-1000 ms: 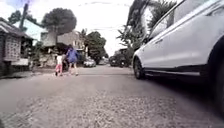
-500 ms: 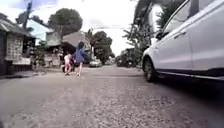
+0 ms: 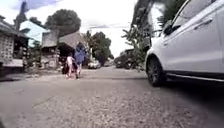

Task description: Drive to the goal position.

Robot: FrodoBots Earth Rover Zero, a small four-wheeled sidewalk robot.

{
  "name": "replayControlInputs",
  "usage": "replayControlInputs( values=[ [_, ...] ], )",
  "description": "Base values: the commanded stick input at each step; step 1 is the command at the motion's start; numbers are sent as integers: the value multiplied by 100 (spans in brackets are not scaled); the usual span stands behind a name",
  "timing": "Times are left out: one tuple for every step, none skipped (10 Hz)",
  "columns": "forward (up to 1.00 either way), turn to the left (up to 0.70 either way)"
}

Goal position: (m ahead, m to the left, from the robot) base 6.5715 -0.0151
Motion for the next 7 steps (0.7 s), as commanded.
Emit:
replayControlInputs(
  values=[
    [100,0],
    [100,0],
    [100,0],
    [100,0],
    [100,0],
    [100,0],
    [100,0]
  ],
)
